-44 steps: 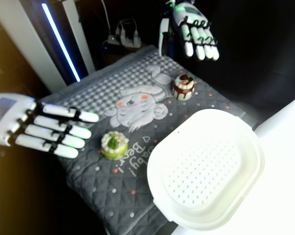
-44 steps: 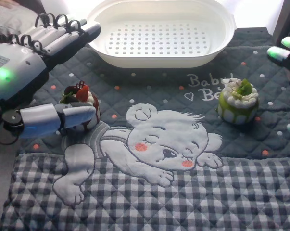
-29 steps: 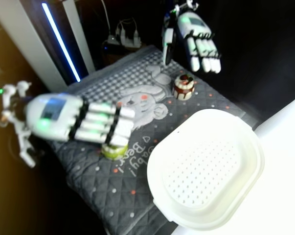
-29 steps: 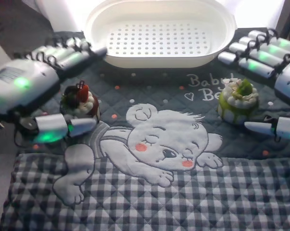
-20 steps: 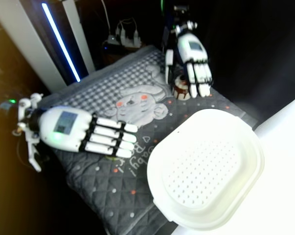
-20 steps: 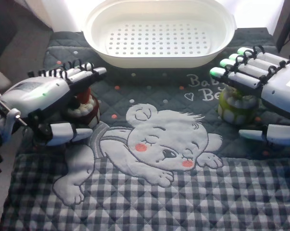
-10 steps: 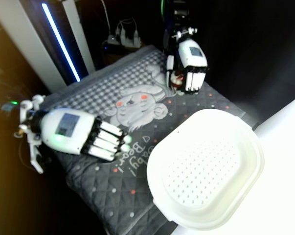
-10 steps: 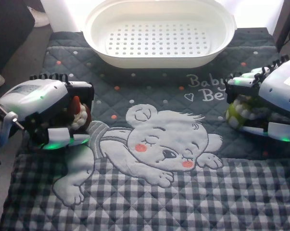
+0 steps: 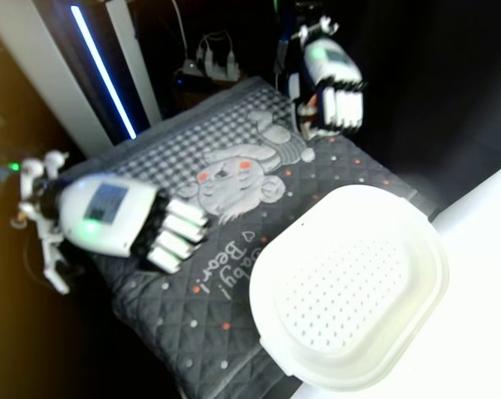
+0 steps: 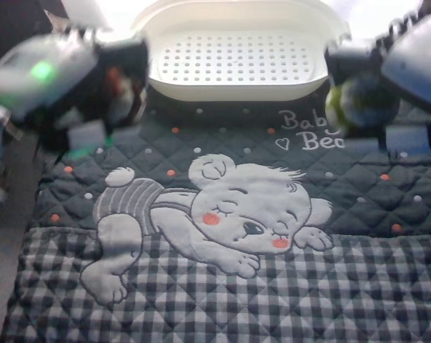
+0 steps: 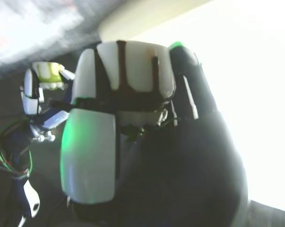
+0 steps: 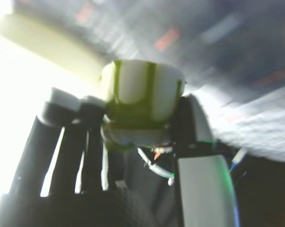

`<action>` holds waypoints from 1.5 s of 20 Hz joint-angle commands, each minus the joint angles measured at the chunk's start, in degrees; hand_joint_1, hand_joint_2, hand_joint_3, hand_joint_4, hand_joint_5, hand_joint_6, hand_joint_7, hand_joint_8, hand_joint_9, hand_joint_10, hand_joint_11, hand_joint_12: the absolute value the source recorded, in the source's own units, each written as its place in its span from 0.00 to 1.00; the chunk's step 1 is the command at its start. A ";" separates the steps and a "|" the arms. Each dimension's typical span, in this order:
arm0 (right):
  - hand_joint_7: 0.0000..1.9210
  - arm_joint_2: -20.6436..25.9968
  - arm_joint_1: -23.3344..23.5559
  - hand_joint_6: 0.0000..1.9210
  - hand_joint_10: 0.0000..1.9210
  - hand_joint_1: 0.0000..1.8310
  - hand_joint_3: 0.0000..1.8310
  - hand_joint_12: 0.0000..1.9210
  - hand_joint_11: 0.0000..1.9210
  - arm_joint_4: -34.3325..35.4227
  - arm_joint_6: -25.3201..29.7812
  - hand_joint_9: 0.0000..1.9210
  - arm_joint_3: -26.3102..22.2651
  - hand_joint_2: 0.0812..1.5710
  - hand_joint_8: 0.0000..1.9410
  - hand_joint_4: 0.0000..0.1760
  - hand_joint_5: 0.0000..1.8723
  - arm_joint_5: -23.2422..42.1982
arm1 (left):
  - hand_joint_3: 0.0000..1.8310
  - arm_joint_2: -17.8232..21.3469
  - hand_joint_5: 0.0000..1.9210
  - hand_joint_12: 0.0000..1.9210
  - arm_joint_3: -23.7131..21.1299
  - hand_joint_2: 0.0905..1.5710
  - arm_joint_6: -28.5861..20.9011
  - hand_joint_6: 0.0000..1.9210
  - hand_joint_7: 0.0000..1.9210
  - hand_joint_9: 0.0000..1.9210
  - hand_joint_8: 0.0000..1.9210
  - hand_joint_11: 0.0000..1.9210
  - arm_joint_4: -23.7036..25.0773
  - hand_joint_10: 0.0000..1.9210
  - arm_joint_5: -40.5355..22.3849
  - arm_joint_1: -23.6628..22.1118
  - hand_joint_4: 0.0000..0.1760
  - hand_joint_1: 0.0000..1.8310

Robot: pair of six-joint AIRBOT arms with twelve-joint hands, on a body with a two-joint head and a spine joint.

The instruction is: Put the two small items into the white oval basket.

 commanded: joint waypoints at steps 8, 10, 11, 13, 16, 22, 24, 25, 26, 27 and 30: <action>0.50 -10.15 14.44 0.75 1.00 0.60 0.01 1.00 0.70 3.22 -7.71 0.64 11.97 0.80 0.99 0.00 0.35 -7.25 | 0.02 -12.97 0.23 1.00 16.64 0.83 0.07 1.00 0.25 0.28 0.92 0.36 1.57 0.97 12.57 -18.95 0.19 0.77; 0.31 -15.02 14.71 0.99 1.00 0.70 0.24 1.00 0.52 7.56 -9.09 0.45 17.49 0.70 0.92 0.00 0.40 -9.91 | 0.30 -17.88 0.26 1.00 23.32 0.66 0.19 1.00 0.26 0.30 0.95 0.37 -1.18 0.98 18.26 -21.17 0.00 0.80; 0.29 -16.19 14.83 1.00 1.00 0.70 0.24 1.00 0.51 8.52 -9.57 0.43 18.81 0.72 0.93 0.00 0.39 -10.80 | 0.31 -19.02 0.26 1.00 25.09 0.64 0.21 1.00 0.28 0.32 0.92 0.37 -2.12 0.95 19.72 -21.52 0.00 0.80; 0.30 -17.98 15.19 1.00 1.00 0.70 0.21 1.00 0.51 10.10 -9.93 0.45 21.09 0.73 0.91 0.00 0.33 -13.23 | 0.27 -21.43 0.24 1.00 28.37 0.66 0.21 1.00 0.28 0.32 0.90 0.34 -3.57 0.94 23.04 -21.80 0.00 0.80; 0.14 -18.19 15.24 0.63 0.67 0.54 0.01 0.91 0.08 10.15 -10.05 0.12 21.18 0.77 0.58 0.00 0.10 -13.73 | 0.00 -22.71 0.09 0.94 29.89 0.77 0.52 0.50 0.10 0.11 0.47 0.09 -4.47 0.69 25.37 -21.98 0.00 0.61; 0.00 -18.17 15.24 0.00 0.00 0.27 0.00 0.11 0.00 10.14 -10.51 0.00 20.99 0.72 0.00 0.33 0.00 -14.43 | 0.00 -23.21 0.00 0.00 30.25 0.63 5.75 0.00 0.00 0.00 0.00 0.00 -7.82 0.00 27.14 -21.90 1.00 0.38; 0.00 -18.14 15.24 0.00 0.00 0.24 0.00 0.02 0.00 10.14 -10.51 0.00 20.85 0.71 0.00 0.38 0.00 -14.43 | 0.00 -22.76 0.00 0.00 29.97 0.59 6.15 0.00 0.00 0.00 0.00 0.00 -8.30 0.00 27.12 -21.87 1.00 0.35; 0.00 -18.09 15.24 0.00 0.00 0.22 0.00 0.01 0.00 10.14 -10.51 0.00 20.71 0.71 0.00 0.35 0.00 -14.43 | 0.00 -22.65 0.00 0.00 29.93 0.59 6.22 0.00 0.00 0.00 0.00 0.00 -8.53 0.00 27.12 -21.83 1.00 0.34; 0.00 -18.08 15.24 0.00 0.00 0.21 0.00 0.01 0.00 10.13 -10.51 0.00 20.62 0.71 0.00 0.32 0.00 -14.43 | 0.00 -22.59 0.00 0.00 29.95 0.58 6.26 0.00 0.00 0.00 0.00 0.00 -8.71 0.00 27.12 -21.69 1.00 0.32; 0.00 -18.08 15.24 0.00 0.00 0.23 0.00 0.11 0.00 10.11 -10.51 0.00 20.57 0.72 0.00 0.32 0.00 -14.43 | 0.00 -22.58 0.00 0.00 29.96 0.58 6.38 0.00 0.00 0.00 0.00 0.00 -8.76 0.00 27.14 -21.66 1.00 0.32; 0.00 -17.33 15.24 0.00 0.00 0.23 0.00 0.23 0.00 10.01 -10.72 0.00 19.40 0.71 0.00 0.41 0.00 -14.39 | 0.00 -21.26 0.00 0.00 28.32 0.57 7.18 0.00 0.00 0.00 0.00 0.00 -9.13 0.00 26.20 -21.53 1.00 0.31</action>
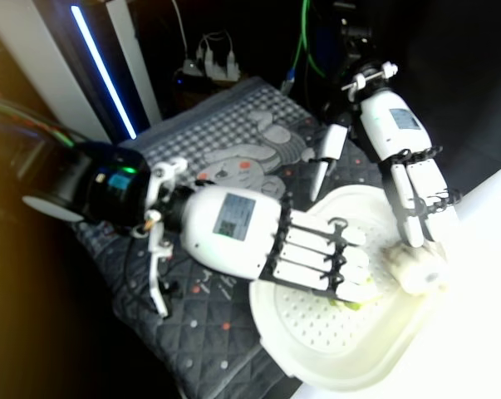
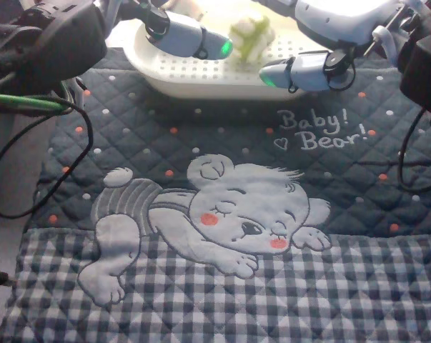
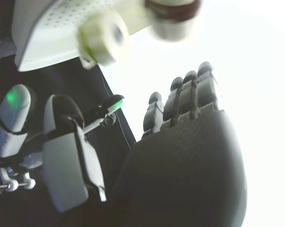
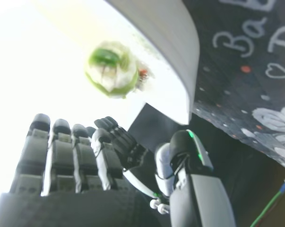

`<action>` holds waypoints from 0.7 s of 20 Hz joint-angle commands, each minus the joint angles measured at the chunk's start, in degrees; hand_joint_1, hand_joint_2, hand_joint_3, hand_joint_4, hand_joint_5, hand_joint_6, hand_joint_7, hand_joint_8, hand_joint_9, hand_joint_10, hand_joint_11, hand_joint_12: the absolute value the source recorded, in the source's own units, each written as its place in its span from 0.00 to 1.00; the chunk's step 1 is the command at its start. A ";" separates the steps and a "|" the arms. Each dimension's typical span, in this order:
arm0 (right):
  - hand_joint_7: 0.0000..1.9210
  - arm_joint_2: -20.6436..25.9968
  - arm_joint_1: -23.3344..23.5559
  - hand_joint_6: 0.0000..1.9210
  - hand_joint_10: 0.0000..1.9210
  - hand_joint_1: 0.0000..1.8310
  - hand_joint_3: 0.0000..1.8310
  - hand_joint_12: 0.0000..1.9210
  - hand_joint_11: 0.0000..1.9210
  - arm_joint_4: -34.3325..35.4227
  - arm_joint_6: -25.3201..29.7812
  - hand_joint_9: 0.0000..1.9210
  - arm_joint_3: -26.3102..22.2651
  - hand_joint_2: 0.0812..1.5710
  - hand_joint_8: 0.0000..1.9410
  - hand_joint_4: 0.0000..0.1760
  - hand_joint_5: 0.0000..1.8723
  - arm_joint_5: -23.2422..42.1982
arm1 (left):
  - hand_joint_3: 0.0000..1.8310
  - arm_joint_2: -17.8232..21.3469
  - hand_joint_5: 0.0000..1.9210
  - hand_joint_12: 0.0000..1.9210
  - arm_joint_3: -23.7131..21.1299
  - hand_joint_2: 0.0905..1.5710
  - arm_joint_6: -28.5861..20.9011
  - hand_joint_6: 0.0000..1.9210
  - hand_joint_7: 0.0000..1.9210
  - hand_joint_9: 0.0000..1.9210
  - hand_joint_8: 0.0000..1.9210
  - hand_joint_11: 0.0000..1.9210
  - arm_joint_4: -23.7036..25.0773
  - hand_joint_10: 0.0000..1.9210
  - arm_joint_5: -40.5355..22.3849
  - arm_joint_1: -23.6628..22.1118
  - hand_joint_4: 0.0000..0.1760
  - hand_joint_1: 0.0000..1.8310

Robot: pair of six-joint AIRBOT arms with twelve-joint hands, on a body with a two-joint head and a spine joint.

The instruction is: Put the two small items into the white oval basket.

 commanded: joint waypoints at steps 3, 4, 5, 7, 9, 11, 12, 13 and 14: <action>0.00 6.10 0.96 0.00 0.00 0.21 0.00 0.28 0.00 -2.53 -0.31 0.00 -5.34 0.71 0.00 0.49 0.00 8.82 | 0.00 6.06 0.00 0.00 -6.10 0.57 0.15 0.00 0.00 0.00 0.00 0.00 1.46 0.00 -12.56 0.17 1.00 0.27; 0.00 8.61 0.96 0.00 0.00 0.21 0.00 0.27 0.00 -3.60 -0.31 0.00 -8.14 0.71 0.00 0.48 0.00 10.02 | 0.00 8.93 0.00 0.00 -9.35 0.58 -0.10 0.00 0.00 0.00 0.00 0.00 2.66 0.00 -15.35 0.60 1.00 0.27; 0.00 10.97 0.95 0.00 0.00 0.19 0.00 0.27 0.00 -5.08 -0.29 0.00 -10.81 0.71 0.00 0.51 0.00 10.99 | 0.00 12.25 0.00 0.00 -13.03 0.58 -1.05 0.00 0.00 0.00 0.00 0.00 3.96 0.00 -18.96 1.54 1.00 0.26; 0.00 17.06 0.95 0.00 0.00 0.15 0.00 0.02 0.00 -9.13 -0.24 0.00 -17.23 0.71 0.00 0.46 0.00 12.99 | 0.00 16.91 0.00 0.00 -17.83 0.59 -4.47 0.00 0.00 0.00 0.00 0.00 6.95 0.00 -25.27 4.23 1.00 0.27; 0.00 23.66 0.93 0.00 0.00 0.13 0.00 0.00 0.00 -12.02 0.44 0.00 -22.56 0.71 0.00 0.33 0.00 16.18 | 0.00 21.44 0.00 0.00 -22.19 0.59 -7.62 0.00 0.00 0.00 0.00 0.00 8.69 0.00 -32.28 8.42 1.00 0.25; 0.00 28.28 0.88 0.00 0.00 0.14 0.00 0.00 0.00 -16.04 6.41 0.00 -26.05 0.70 0.00 0.56 0.00 18.79 | 0.01 25.52 0.00 0.00 -26.03 0.61 -11.18 0.00 0.00 0.00 0.00 0.00 9.11 0.00 -40.66 13.53 1.00 0.26; 0.00 29.83 0.83 0.00 0.00 0.16 0.00 0.00 0.00 -18.14 9.90 0.00 -26.97 0.69 0.00 0.90 0.00 19.55 | 0.01 27.04 0.00 0.00 -27.59 0.61 -12.59 0.00 0.00 0.00 0.00 0.00 9.12 0.00 -44.38 15.93 1.00 0.27; 0.00 31.44 0.66 0.00 0.00 0.13 0.00 0.00 0.00 -19.30 11.63 0.00 -28.13 0.68 0.00 0.97 0.00 20.08 | 0.01 28.73 0.00 0.00 -29.38 0.63 -14.08 0.00 0.00 0.00 0.00 0.00 9.11 0.00 -48.98 19.36 1.00 0.32; 0.00 32.01 0.50 0.00 0.00 0.13 0.00 0.00 0.00 -19.48 11.63 0.00 -28.84 0.68 0.00 0.97 0.00 20.55 | 0.01 29.38 0.00 0.00 -30.07 0.63 -14.54 0.00 0.00 0.00 0.00 0.00 9.07 0.00 -50.81 20.65 1.00 0.32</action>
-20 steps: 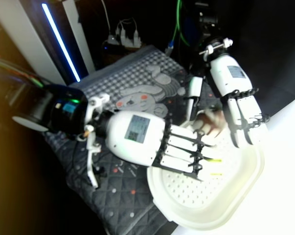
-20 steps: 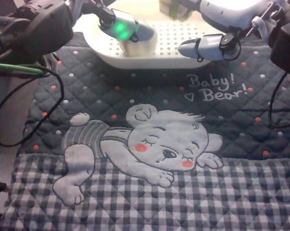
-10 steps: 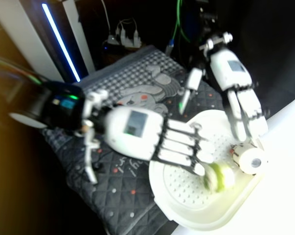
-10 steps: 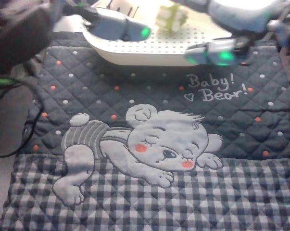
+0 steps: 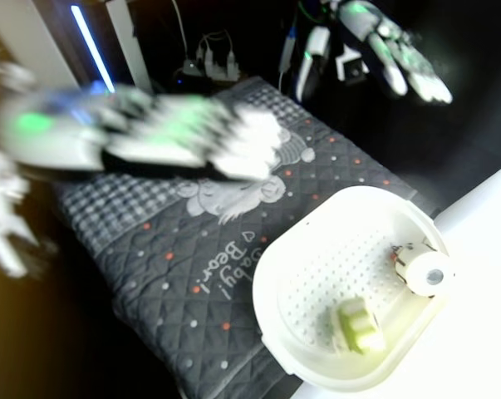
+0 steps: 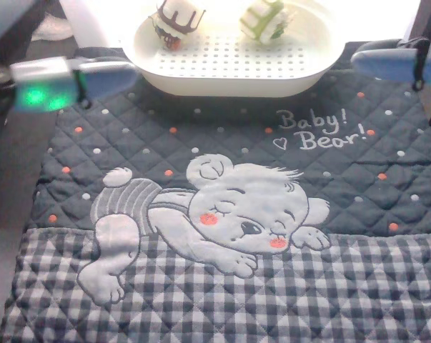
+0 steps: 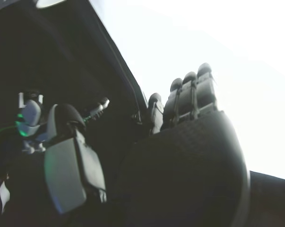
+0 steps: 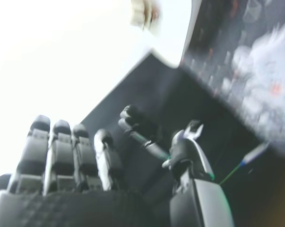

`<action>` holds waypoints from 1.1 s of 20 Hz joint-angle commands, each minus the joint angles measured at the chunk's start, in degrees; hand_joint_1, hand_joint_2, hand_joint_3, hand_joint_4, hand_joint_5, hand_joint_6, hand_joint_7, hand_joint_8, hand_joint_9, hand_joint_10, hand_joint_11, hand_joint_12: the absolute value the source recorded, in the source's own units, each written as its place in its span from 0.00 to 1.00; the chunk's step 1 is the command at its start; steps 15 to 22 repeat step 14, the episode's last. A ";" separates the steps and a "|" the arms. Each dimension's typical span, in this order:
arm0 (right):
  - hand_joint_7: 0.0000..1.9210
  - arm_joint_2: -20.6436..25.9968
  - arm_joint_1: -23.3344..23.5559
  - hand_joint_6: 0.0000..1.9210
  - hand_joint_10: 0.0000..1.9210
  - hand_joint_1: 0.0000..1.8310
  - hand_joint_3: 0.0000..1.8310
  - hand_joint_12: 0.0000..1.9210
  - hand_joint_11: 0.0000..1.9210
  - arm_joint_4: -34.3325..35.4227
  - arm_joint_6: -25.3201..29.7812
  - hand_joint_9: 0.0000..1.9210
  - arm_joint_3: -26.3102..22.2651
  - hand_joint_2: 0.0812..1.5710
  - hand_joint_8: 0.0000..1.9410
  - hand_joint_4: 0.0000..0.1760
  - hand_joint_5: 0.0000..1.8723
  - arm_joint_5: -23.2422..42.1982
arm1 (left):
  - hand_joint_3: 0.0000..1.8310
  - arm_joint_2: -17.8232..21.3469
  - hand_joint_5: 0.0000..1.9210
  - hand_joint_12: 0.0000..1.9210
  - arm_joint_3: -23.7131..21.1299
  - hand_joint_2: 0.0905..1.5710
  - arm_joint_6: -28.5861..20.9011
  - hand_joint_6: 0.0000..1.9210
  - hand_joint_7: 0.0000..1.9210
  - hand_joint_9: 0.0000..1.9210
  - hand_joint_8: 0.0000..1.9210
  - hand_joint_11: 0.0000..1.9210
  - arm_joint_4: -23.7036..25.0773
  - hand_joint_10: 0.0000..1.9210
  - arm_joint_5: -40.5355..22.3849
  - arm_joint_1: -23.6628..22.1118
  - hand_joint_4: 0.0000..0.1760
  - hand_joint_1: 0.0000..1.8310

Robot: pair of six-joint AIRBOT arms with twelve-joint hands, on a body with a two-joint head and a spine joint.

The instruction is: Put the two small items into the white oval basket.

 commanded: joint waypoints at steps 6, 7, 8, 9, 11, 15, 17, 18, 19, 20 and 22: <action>0.00 5.04 -15.71 0.00 0.00 0.13 0.00 0.01 0.00 4.82 7.09 0.00 -2.98 0.68 0.00 0.87 0.00 28.18 | 0.00 1.00 0.00 0.00 -1.39 0.61 -7.05 0.00 0.00 0.00 0.00 0.00 0.11 0.00 -22.21 8.89 1.00 0.25; 0.00 4.90 -18.16 0.00 0.00 0.15 0.00 0.00 0.00 6.01 7.69 0.00 -3.04 0.67 0.00 0.85 0.00 30.72 | 0.01 1.08 0.00 0.00 -1.66 0.63 -8.20 0.00 0.00 0.00 0.00 0.00 -0.17 0.00 -24.65 10.69 1.00 0.27; 0.00 4.59 -20.47 0.00 0.00 0.16 0.00 0.00 0.00 7.68 7.69 0.00 -3.07 0.64 0.00 0.61 0.00 33.51 | 0.00 1.12 0.00 0.00 -1.88 0.62 -8.87 0.00 0.00 0.00 0.00 0.00 -0.61 0.00 -26.78 12.21 1.00 0.25; 0.00 4.28 -24.37 0.00 0.00 0.17 0.00 0.00 0.00 10.14 8.24 0.00 -3.08 0.64 0.00 0.52 0.00 38.05 | 0.01 1.49 0.00 0.00 -2.54 0.63 -9.07 0.00 0.00 0.00 0.00 0.00 -1.44 0.00 -29.81 14.48 0.96 0.25; 0.00 4.41 -28.69 0.00 0.00 0.17 0.00 0.00 0.00 12.16 10.32 0.00 -3.12 0.64 0.00 0.42 0.00 43.04 | 0.01 2.20 0.00 0.00 -3.39 0.65 -9.06 0.00 0.00 0.00 0.00 0.00 -2.30 0.00 -33.07 16.80 0.75 0.26; 0.00 5.31 -35.89 0.00 0.00 0.20 0.00 0.00 0.00 16.76 11.97 0.00 -4.19 0.68 0.00 0.46 0.00 52.36 | 0.01 3.37 0.00 0.00 -4.71 0.73 -9.06 0.00 0.00 0.00 0.00 0.00 -2.66 0.00 -36.95 19.26 0.43 0.18; 0.00 5.31 -35.89 0.00 0.00 0.20 0.00 0.00 0.00 16.76 11.97 0.00 -4.19 0.68 0.00 0.46 0.00 52.36 | 0.01 3.37 0.00 0.00 -4.71 0.73 -9.06 0.00 0.00 0.00 0.00 0.00 -2.66 0.00 -36.95 19.26 0.43 0.18; 0.00 5.31 -35.89 0.00 0.00 0.20 0.00 0.00 0.00 16.76 11.97 0.00 -4.19 0.68 0.00 0.46 0.00 52.36 | 0.01 3.37 0.00 0.00 -4.71 0.73 -9.06 0.00 0.00 0.00 0.00 0.00 -2.66 0.00 -36.95 19.26 0.43 0.18; 0.00 5.31 -35.89 0.00 0.00 0.20 0.00 0.00 0.00 16.76 11.97 0.00 -4.19 0.68 0.00 0.46 0.00 52.36 | 0.01 3.37 0.00 0.00 -4.71 0.73 -9.06 0.00 0.00 0.00 0.00 0.00 -2.66 0.00 -36.95 19.26 0.43 0.18; 0.00 5.31 -35.89 0.00 0.00 0.20 0.00 0.00 0.00 16.76 11.97 0.00 -4.19 0.68 0.00 0.46 0.00 52.36 | 0.01 3.37 0.00 0.00 -4.71 0.73 -9.06 0.00 0.00 0.00 0.00 0.00 -2.66 0.00 -36.95 19.26 0.43 0.18; 0.00 5.31 -35.89 0.00 0.00 0.20 0.00 0.00 0.00 16.76 11.97 0.00 -4.19 0.68 0.00 0.46 0.00 52.36 | 0.01 3.37 0.00 0.00 -4.71 0.73 -9.06 0.00 0.00 0.00 0.00 0.00 -2.66 0.00 -36.95 19.26 0.43 0.18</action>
